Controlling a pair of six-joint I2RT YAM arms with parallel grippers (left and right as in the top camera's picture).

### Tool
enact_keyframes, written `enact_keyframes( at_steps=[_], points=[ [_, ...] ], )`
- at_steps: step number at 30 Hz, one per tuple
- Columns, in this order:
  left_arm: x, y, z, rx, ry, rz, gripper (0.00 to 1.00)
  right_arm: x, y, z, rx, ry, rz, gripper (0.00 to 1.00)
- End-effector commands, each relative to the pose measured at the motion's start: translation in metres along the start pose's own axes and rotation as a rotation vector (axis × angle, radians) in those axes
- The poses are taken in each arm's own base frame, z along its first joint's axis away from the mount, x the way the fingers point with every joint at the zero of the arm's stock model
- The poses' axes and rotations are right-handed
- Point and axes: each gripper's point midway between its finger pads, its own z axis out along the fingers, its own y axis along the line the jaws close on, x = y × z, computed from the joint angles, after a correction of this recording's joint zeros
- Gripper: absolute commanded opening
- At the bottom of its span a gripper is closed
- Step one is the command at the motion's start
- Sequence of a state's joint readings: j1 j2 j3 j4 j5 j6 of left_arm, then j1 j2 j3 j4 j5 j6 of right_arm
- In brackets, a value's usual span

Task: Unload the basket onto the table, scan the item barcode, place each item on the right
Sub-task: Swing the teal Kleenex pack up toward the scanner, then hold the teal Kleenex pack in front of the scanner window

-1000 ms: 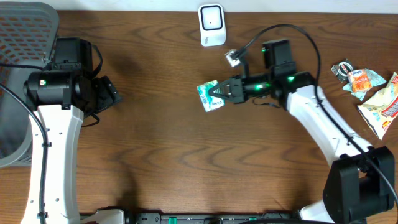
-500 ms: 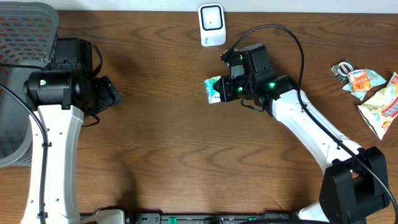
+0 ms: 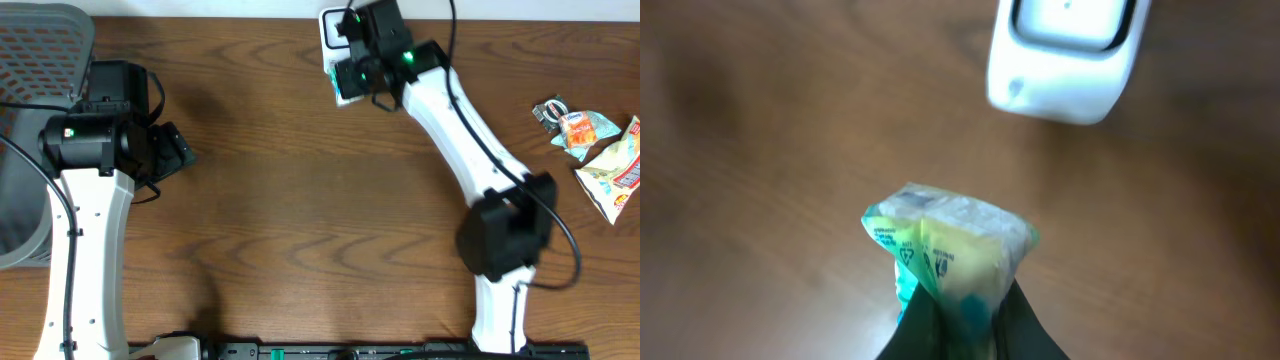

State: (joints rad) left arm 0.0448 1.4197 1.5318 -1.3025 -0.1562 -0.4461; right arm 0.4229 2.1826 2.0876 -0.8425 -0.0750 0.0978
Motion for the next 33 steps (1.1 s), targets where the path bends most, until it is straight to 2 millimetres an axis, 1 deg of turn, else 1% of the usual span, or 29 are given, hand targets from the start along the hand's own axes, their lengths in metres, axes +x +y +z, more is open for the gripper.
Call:
enact_keyframes(
  at_steps=[1,4,5,9,10,12,15,18,20,23,27,30,33],
  points=[
    [-0.002,0.002,0.0,-0.012,-0.002,-0.012,0.98,-0.038,-0.03,-0.005,0.172,-0.087,-0.077,0.01],
    [-0.002,0.002,0.0,-0.012,-0.002,-0.012,0.97,-0.063,-0.053,-0.001,0.341,-0.16,-0.204,0.01],
    [-0.002,0.002,0.0,-0.012,-0.002,-0.012,0.98,-0.069,-0.058,0.002,0.386,-0.175,-0.248,0.01],
    [-0.002,0.002,0.0,-0.012,-0.002,-0.012,0.98,-0.089,-0.067,0.018,0.573,-0.198,-0.516,0.01],
    [-0.002,0.002,0.0,-0.012,-0.002,-0.012,0.97,-0.094,-0.072,0.023,0.646,-0.206,-0.561,0.01],
    [-0.002,0.002,0.0,-0.012,-0.002,-0.012,0.98,-0.101,-0.074,0.031,0.721,-0.219,-0.616,0.01],
    [-0.002,0.002,0.0,-0.012,-0.002,-0.012,0.98,-0.103,-0.069,0.056,0.753,-0.216,-0.76,0.01],
    [-0.002,0.002,0.0,-0.012,-0.002,-0.012,0.98,-0.1,-0.062,0.082,0.784,-0.203,-0.878,0.01],
    [-0.002,0.002,0.0,-0.012,-0.002,-0.012,0.98,-0.1,-0.059,0.092,0.823,-0.214,-0.901,0.01],
    [-0.002,0.002,0.0,-0.012,-0.002,-0.012,0.98,-0.101,-0.05,0.098,0.837,-0.247,-0.895,0.01],
    [-0.002,0.002,0.0,-0.012,-0.002,-0.012,0.98,-0.103,-0.038,0.099,0.82,-0.27,-0.907,0.01],
    [-0.002,0.002,0.0,-0.012,-0.002,-0.012,0.98,-0.103,-0.036,0.099,0.835,-0.244,-0.973,0.01],
    [-0.002,0.002,0.0,-0.012,-0.002,-0.012,0.98,-0.103,-0.038,0.097,0.847,-0.236,-0.975,0.01]
  ],
)
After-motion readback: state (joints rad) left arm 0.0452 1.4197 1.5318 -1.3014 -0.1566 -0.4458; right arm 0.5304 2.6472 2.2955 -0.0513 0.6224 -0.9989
